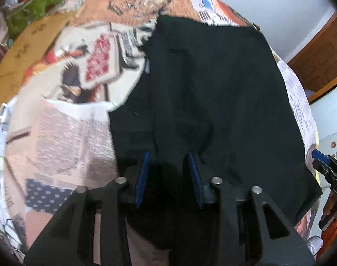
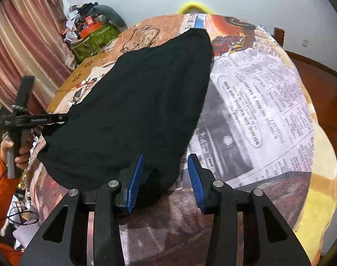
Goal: Fold small clothes
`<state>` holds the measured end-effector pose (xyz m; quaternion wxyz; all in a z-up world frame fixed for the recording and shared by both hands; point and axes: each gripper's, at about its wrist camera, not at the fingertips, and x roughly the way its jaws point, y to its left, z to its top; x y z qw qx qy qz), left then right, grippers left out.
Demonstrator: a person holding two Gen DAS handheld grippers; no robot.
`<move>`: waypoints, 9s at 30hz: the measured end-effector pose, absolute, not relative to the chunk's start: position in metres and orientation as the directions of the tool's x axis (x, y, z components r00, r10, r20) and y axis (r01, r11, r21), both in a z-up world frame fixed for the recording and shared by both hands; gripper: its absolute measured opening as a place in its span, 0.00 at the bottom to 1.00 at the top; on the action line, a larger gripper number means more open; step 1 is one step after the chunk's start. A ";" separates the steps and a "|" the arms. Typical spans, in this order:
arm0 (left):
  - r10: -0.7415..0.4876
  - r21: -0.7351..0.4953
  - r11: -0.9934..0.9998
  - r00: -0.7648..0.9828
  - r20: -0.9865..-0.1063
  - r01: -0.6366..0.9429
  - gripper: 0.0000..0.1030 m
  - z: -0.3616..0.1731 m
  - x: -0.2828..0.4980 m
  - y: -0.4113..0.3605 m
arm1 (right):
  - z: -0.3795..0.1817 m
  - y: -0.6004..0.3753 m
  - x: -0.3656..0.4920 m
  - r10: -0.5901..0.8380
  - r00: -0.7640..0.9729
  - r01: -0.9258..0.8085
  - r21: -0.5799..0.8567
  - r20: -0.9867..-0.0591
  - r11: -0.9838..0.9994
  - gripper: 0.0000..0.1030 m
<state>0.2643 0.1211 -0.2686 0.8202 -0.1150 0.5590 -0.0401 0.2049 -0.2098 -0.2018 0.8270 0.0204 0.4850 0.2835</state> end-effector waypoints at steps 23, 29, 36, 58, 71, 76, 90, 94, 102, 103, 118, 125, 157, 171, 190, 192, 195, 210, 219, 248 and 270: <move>-0.025 -0.083 0.991 0.457 -0.889 -0.106 0.19 -0.244 0.244 0.141 | -0.208 -0.215 0.198 0.468 0.342 -0.437 0.304 -0.815 0.847 0.37; -0.092 -0.161 0.982 0.506 -0.858 -0.094 0.59 -0.220 0.209 0.146 | -0.193 -0.210 0.187 0.458 0.375 -0.469 0.261 -0.806 0.844 0.44; -0.238 -0.296 0.953 0.434 -0.869 -0.070 0.59 -0.233 0.178 0.137 | -0.194 -0.199 0.175 0.477 0.368 -0.508 0.258 -0.798 0.822 0.47; -0.123 -0.187 0.976 0.424 -0.897 -0.114 0.17 -0.237 0.166 0.148 | -0.197 -0.195 0.165 0.481 0.352 -0.487 0.282 -0.803 0.827 0.47; -0.254 -0.304 0.950 0.406 -0.878 -0.064 0.59 -0.249 0.197 0.141 | -0.214 -0.181 0.170 0.490 0.298 -0.489 0.309 -0.819 0.815 0.56; -0.273 -0.322 0.946 0.420 -0.865 -0.048 0.44 -0.257 0.201 0.133 | -0.223 -0.180 0.176 0.537 0.260 -0.490 0.370 -0.802 0.789 0.55; -0.283 -0.310 0.950 0.521 -0.806 0.036 0.17 -0.198 0.209 0.118 | -0.190 -0.184 0.174 0.598 0.336 -0.553 0.362 -0.728 0.751 0.10; -0.299 -0.328 0.944 0.554 -0.777 0.049 0.16 -0.170 0.231 0.116 | -0.168 -0.189 0.183 0.609 0.401 -0.561 0.343 -0.684 0.754 0.10; -0.288 -0.325 0.945 0.588 -0.756 0.046 0.16 -0.139 0.301 0.118 | -0.131 -0.190 0.233 0.599 0.506 -0.563 0.288 -0.620 0.775 0.09; -0.286 -0.324 0.945 0.589 -0.756 0.043 0.16 -0.139 0.311 0.118 | -0.128 -0.189 0.242 0.597 0.515 -0.562 0.283 -0.615 0.777 0.09; -0.260 -0.322 0.946 0.511 -0.819 -0.036 0.16 -0.205 0.478 0.133 | -0.153 -0.166 0.392 0.531 0.513 -0.513 0.255 -0.674 0.820 0.09; -0.044 -0.152 0.971 0.488 -0.872 -0.184 0.58 -0.231 0.515 0.146 | -0.169 -0.158 0.436 0.532 0.513 -0.480 0.289 -0.674 0.828 0.18; -0.226 -0.301 0.948 0.439 -0.869 -0.107 0.09 -0.257 0.395 0.144 | -0.206 -0.193 0.340 0.580 0.396 -0.418 0.423 -0.712 0.804 0.07; -0.221 -0.224 0.974 0.426 -0.877 0.045 0.12 -0.234 0.284 0.102 | -0.208 -0.218 0.250 0.519 0.376 -0.468 0.327 -0.767 0.821 0.07; -0.059 -0.056 0.998 0.553 -0.831 0.024 0.57 -0.213 0.376 0.097 | -0.168 -0.200 0.319 0.463 0.561 -0.498 0.167 -0.687 0.851 0.32; -0.067 -0.039 0.997 0.540 -0.839 0.062 0.59 -0.221 0.391 0.089 | -0.176 -0.190 0.337 0.437 0.565 -0.496 0.135 -0.700 0.858 0.32; -0.082 -0.022 0.993 0.524 -0.848 0.120 0.59 -0.233 0.405 0.077 | -0.186 -0.184 0.353 0.434 0.542 -0.506 0.132 -0.720 0.852 0.32; 0.040 0.080 0.996 0.565 -0.824 0.046 0.00 -0.248 0.421 0.071 | -0.214 -0.202 0.380 0.463 0.552 -0.412 0.256 -0.694 0.875 0.06; 0.003 0.003 1.000 0.560 -0.828 -0.001 0.01 -0.228 0.412 0.102 | -0.191 -0.219 0.372 0.401 0.604 -0.354 0.219 -0.689 0.909 0.18; 0.042 0.055 0.998 0.524 -0.851 0.010 0.28 -0.248 0.412 0.100 | -0.211 -0.203 0.316 0.458 0.458 -0.480 0.221 -0.762 0.849 0.45; -0.294 -0.326 0.945 0.402 -0.867 -0.011 0.76 -0.272 0.391 0.112 | -0.226 -0.215 0.319 0.552 0.402 -0.365 0.425 -0.730 0.828 0.64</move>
